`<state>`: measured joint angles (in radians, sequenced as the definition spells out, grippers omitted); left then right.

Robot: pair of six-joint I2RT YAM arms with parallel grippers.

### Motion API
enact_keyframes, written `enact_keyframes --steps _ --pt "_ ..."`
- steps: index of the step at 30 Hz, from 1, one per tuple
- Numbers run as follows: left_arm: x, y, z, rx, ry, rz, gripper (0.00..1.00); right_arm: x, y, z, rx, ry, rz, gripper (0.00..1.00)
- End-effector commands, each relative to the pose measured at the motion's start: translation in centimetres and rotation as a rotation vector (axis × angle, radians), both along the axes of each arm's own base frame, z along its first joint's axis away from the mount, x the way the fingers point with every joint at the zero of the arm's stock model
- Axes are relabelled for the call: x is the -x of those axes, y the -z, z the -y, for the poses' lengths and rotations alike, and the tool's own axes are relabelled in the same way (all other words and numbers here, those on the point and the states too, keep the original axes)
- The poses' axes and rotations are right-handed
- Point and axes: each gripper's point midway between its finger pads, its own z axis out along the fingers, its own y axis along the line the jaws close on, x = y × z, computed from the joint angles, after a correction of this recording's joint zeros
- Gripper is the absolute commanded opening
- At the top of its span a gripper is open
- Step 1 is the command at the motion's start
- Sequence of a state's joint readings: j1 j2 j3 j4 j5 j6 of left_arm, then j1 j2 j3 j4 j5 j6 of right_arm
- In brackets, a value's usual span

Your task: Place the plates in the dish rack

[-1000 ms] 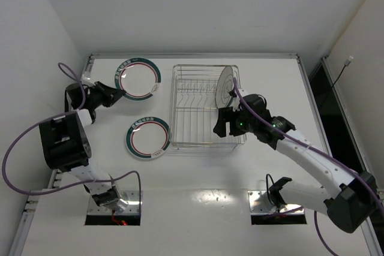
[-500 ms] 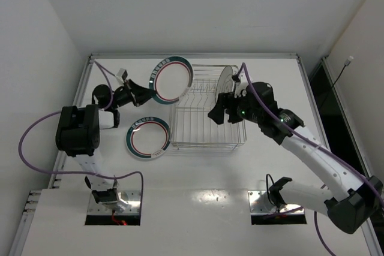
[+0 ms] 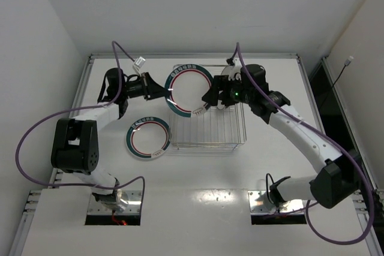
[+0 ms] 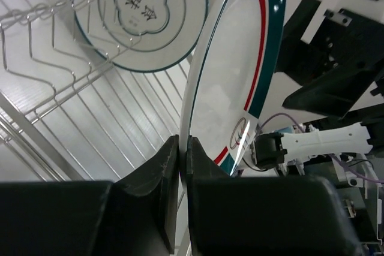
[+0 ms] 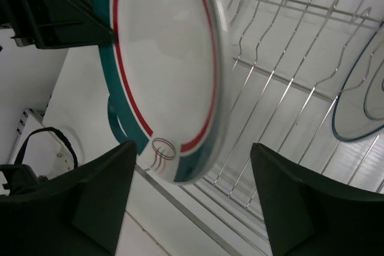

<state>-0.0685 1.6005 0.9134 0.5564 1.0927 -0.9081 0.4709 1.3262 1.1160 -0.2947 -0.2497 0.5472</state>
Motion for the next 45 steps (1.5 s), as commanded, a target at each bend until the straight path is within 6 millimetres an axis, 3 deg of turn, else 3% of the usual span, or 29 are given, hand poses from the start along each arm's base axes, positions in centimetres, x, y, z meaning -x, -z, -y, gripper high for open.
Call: enact_keyframes --steps 1,3,6,7,12,14,15,16,17,19,21,22,27,31,33,34,35,37,40,45 --pt "0.6 -0.7 1.0 -0.044 0.039 0.090 0.00 -1.6 -3.9 -1.2 -0.118 -0.041 0.084 0.67" --pt "0.5 -0.7 1.1 -0.043 0.048 0.090 0.00 -2.1 -3.0 -1.4 -0.143 -0.047 0.053 0.37" --pt "0.7 -0.6 1.5 -0.051 0.061 0.093 0.00 -2.3 -3.4 -1.5 -0.182 -0.063 0.043 0.02" --pt "0.6 -0.6 1.5 -0.051 0.061 0.093 0.00 -2.6 -3.4 -1.1 -0.188 -0.049 0.038 0.00" --pt "0.6 -0.5 1.5 -0.050 0.070 0.083 0.01 -2.7 -4.4 -0.4 -0.205 -0.051 0.054 0.00" --pt "0.7 -0.3 1.5 -0.063 0.073 0.067 0.18 -2.5 -5.8 0.1 -0.214 -0.044 0.081 0.00" --pt "0.4 -0.1 1.5 -0.070 0.075 0.057 0.41 -3.0 -6.5 0.9 -0.207 -0.002 0.102 0.00" --pt "0.1 -0.1 1.5 -0.078 0.078 0.053 0.48 -2.8 -6.7 1.3 -0.195 0.019 0.094 0.00" --pt "-0.3 0.9 1.2 -0.116 0.043 0.022 0.62 -3.3 -8.0 2.5 -0.179 0.071 0.135 0.00" --pt "-1.2 1.1 0.8 -0.161 0.006 0.018 0.70 -3.7 -9.0 4.7 -0.131 0.149 0.146 0.00" --pt "-1.4 2.6 0.4 -0.210 -0.023 -0.028 0.75 -4.3 -9.5 6.7 -0.081 0.251 0.155 0.00" --pt "-2.5 2.9 -0.6 -0.239 -0.091 -0.042 0.80 -4.1 -10.1 7.6 -0.046 0.283 0.147 0.00" --pt "-5.1 3.7 -5.7 -0.401 -0.374 -0.073 0.80 -5.5 -10.2 12.4 0.159 0.505 0.127 0.00" --pt "-5.7 3.3 -9.2 -0.525 -0.574 -0.075 0.82 -5.9 -7.8 15.2 0.351 0.656 0.056 0.00" --pt "-5.5 3.5 -10.5 -0.568 -0.642 -0.090 0.82 -6.4 -7.4 15.6 0.411 0.686 0.049 0.00" --pt "-5.7 2.6 -11.8 -0.595 -0.722 -0.069 0.82 -6.5 -7.2 16.1 0.458 0.721 0.049 0.00" --pt "-5.5 2.9 -12.6 -0.620 -0.759 -0.080 0.82 -6.8 -7.9 15.7 0.470 0.724 0.072 0.00" --pt "-5.2 3.2 -15.1 -0.687 -0.889 -0.109 0.82 -7.4 -6.9 15.9 0.550 0.745 0.056 0.00" --pt "-4.6 3.4 -17.4 -0.751 -1.004 -0.162 0.83 -8.1 -7.1 15.1 0.625 0.762 0.076 0.00" --pt "-4.5 3.7 -18.0 -0.773 -1.032 -0.186 0.83 -9.4 -6.1 13.3 0.773 0.780 0.083 0.00"
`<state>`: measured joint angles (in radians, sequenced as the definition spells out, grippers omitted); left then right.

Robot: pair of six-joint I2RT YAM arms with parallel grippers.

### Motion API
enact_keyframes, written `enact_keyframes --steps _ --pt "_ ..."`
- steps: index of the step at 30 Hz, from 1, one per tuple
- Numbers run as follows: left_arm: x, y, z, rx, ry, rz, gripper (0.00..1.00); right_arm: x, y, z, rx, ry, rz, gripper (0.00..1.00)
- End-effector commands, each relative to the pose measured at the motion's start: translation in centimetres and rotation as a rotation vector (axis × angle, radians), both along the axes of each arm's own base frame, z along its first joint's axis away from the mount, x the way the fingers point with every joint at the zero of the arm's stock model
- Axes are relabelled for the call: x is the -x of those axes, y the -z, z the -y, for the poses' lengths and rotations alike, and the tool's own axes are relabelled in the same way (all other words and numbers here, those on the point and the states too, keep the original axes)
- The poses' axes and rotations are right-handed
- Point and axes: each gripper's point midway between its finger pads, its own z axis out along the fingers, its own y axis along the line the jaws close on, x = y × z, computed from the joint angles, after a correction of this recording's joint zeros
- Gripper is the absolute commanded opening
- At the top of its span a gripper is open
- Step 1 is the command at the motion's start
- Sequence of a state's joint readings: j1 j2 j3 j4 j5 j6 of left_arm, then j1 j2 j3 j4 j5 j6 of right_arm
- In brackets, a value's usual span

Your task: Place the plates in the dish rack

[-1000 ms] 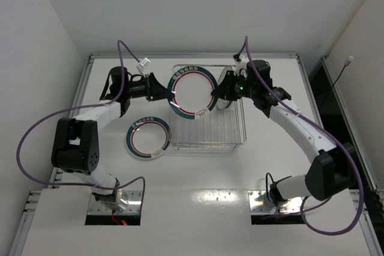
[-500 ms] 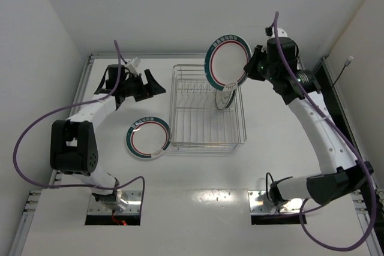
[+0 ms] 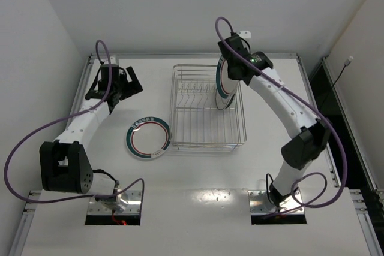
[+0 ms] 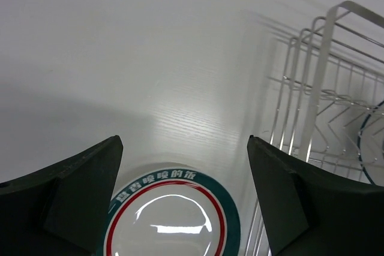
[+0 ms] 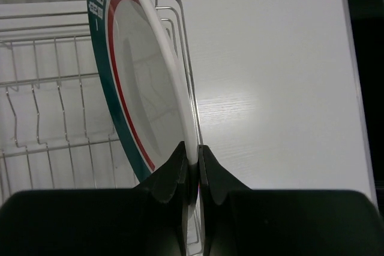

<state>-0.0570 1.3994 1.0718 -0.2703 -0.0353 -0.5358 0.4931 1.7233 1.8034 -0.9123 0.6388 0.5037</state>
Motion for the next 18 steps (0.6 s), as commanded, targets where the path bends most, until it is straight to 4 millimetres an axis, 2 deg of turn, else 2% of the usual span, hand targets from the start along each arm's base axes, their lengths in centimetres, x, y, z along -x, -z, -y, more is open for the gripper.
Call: enact_keyframes --steps 1,6,7,11,18 --pt "0.2 -0.5 -2.0 -0.053 -0.098 -0.012 0.83 -0.8 -3.6 1.4 0.146 0.106 0.099 0.00" --pt "0.1 -0.7 -2.4 -0.065 -0.115 -0.011 0.83 -1.5 -2.7 -0.5 0.273 0.109 0.062 0.00" --pt "0.3 -0.5 -2.4 -0.058 -0.120 -0.021 0.83 -2.1 -1.9 -0.9 0.281 0.107 0.052 0.00" --pt "0.3 -0.8 -2.6 -0.064 -0.128 -0.021 0.83 -2.5 0.5 -2.4 0.295 0.084 0.006 0.00" --pt "0.5 -0.6 -2.6 -0.065 -0.128 -0.030 0.83 -2.0 4.5 -3.9 0.303 0.032 -0.069 0.00"
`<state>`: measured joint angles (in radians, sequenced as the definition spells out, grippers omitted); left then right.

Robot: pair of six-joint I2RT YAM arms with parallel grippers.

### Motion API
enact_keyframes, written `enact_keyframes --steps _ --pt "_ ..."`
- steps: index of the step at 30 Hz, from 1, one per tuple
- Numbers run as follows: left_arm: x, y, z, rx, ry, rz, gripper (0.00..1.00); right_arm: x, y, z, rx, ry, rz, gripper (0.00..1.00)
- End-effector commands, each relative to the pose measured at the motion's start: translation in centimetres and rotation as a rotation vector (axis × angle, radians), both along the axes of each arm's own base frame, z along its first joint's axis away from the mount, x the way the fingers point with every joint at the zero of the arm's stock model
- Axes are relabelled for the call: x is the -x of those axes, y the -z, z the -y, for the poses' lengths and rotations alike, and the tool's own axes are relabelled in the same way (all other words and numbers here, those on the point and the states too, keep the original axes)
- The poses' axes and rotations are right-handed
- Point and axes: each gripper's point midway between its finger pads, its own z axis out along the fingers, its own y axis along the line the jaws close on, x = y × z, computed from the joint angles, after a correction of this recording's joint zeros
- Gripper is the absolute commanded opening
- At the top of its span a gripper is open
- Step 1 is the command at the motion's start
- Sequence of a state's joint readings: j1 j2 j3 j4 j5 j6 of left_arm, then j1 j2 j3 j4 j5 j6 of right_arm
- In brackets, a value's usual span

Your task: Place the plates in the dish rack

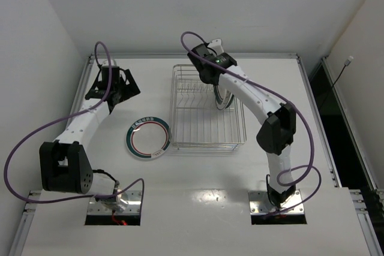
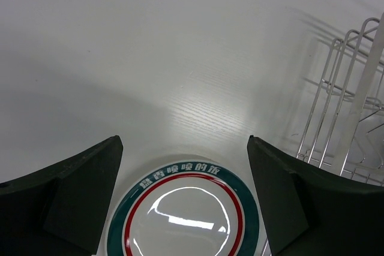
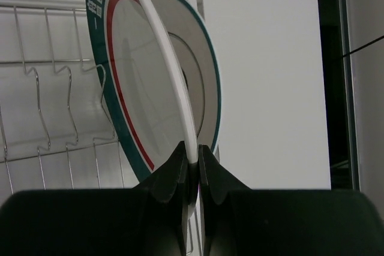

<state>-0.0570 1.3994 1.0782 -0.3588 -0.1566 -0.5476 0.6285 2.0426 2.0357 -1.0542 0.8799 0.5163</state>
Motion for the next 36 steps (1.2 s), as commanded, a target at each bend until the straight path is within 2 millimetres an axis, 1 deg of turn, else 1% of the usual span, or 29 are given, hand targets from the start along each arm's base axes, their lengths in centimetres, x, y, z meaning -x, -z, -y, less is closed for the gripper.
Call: enact_keyframes --steps 1,4,5,6,7,8,9,11,12,13,14,15,16,17,19,21,22,23,24,25,26,27,28,29,30,31,32,33,36 --pt "-0.8 -1.9 -0.4 -0.001 -0.022 0.048 0.83 0.2 0.4 0.3 0.024 0.009 0.004 0.00" --pt "-0.8 -1.9 -0.4 -0.001 -0.022 0.048 0.84 0.7 2.7 -0.9 -0.044 -0.032 -0.051 0.00" --pt "-0.9 -1.5 -0.5 -0.007 -0.029 0.036 0.84 0.9 2.3 -0.7 -0.079 -0.029 -0.045 0.00" --pt "-0.5 -0.8 -0.8 -0.019 -0.040 -0.001 0.87 1.4 3.2 -0.7 -0.085 -0.039 -0.071 0.02" --pt "-0.4 -0.4 -1.4 -0.040 -0.064 -0.023 0.91 1.5 3.6 -1.5 -0.135 -0.065 -0.076 0.03" --pt "-0.7 -0.6 -1.5 -0.047 -0.071 -0.031 0.92 1.5 3.6 -1.3 -0.152 -0.064 -0.073 0.05" --pt "-0.4 0.3 -1.9 -0.058 -0.092 -0.069 0.95 2.0 3.5 -0.9 -0.153 -0.071 -0.066 0.08" --pt "-0.3 0.9 -1.9 -0.060 -0.091 -0.092 0.98 2.2 3.1 -0.9 -0.160 -0.092 -0.055 0.16" --pt "-0.3 0.9 -1.9 -0.053 -0.097 -0.091 0.99 2.7 3.2 -0.9 -0.146 -0.109 -0.067 0.27" --pt "-0.3 1.2 -1.9 -0.054 -0.097 -0.100 0.99 3.1 2.7 -0.5 -0.144 -0.105 -0.056 0.35" --pt "-0.2 1.4 -1.9 -0.055 -0.097 -0.109 0.99 3.3 2.3 -0.1 -0.139 -0.100 -0.047 0.35" --pt "-0.2 1.4 -1.7 -0.049 -0.090 -0.110 0.99 3.6 1.8 0.3 -0.129 -0.100 -0.039 0.42" --pt "0.3 2.1 -1.7 -0.052 -0.089 -0.143 0.99 4.0 1.4 0.6 -0.124 -0.109 -0.036 0.45" --pt "0.5 2.3 -1.7 -0.053 -0.089 -0.152 0.99 4.5 -0.3 0.6 -0.140 -0.130 0.000 0.47" --pt "0.8 3.1 -2.2 -0.074 -0.104 -0.194 0.99 5.4 -2.1 0.8 -0.124 -0.156 0.027 0.55" --pt "0.8 3.1 -2.7 -0.102 -0.118 -0.209 0.99 6.6 -4.5 0.9 -0.144 -0.200 0.066 0.59" --pt "1.0 3.6 -2.7 -0.105 -0.117 -0.231 0.99 7.4 -4.7 0.4 -0.153 -0.233 0.062 0.60" --pt "1.2 3.7 -2.9 -0.113 -0.123 -0.241 0.99 8.2 -4.1 0.6 -0.157 -0.255 0.035 0.60" --pt "1.2 3.8 -3.1 -0.094 -0.122 -0.243 0.99 8.9 -3.8 -1.1 -0.230 -0.325 0.024 0.62" --pt "1.9 4.6 -3.7 -0.073 -0.133 -0.256 0.99 10.5 -2.9 -1.0 -0.261 -0.370 0.000 0.62" --pt "2.1 5.3 -3.3 -0.017 -0.104 -0.266 0.99 11.4 -2.3 -1.5 -0.306 -0.410 -0.015 0.63" --pt "2.9 6.3 -3.2 0.022 -0.093 -0.286 0.99 12.1 -2.0 -3.2 -0.403 -0.479 -0.010 0.63" --pt "3.4 7.0 -4.3 0.069 -0.102 -0.295 0.99 14.1 0.0 -2.7 -0.440 -0.507 -0.034 0.65" --pt "3.3 6.9 -3.2 0.154 -0.040 -0.267 0.99 15.0 0.8 -3.1 -0.481 -0.545 -0.035 0.65" --pt "3.6 7.5 -3.1 0.196 -0.027 -0.272 0.99 15.7 0.9 -4.6 -0.581 -0.598 -0.014 0.67" --pt "4.3 8.4 -2.9 0.231 -0.007 -0.288 0.99 17.2 4.0 -4.2 -0.598 -0.601 -0.069 0.68" --pt "4.1 8.5 -2.0 0.278 0.043 -0.282 0.99 18.3 3.8 -4.7 -0.656 -0.638 -0.062 0.70" --pt "4.3 9.0 -1.6 0.300 0.060 -0.293 0.99 18.9 5.3 -4.8 -0.680 -0.642 -0.073 0.70" --pt "4.1 9.9 -0.3 0.359 0.117 -0.311 0.99 19.2 5.5 -5.0 -0.709 -0.637 -0.075 0.70"
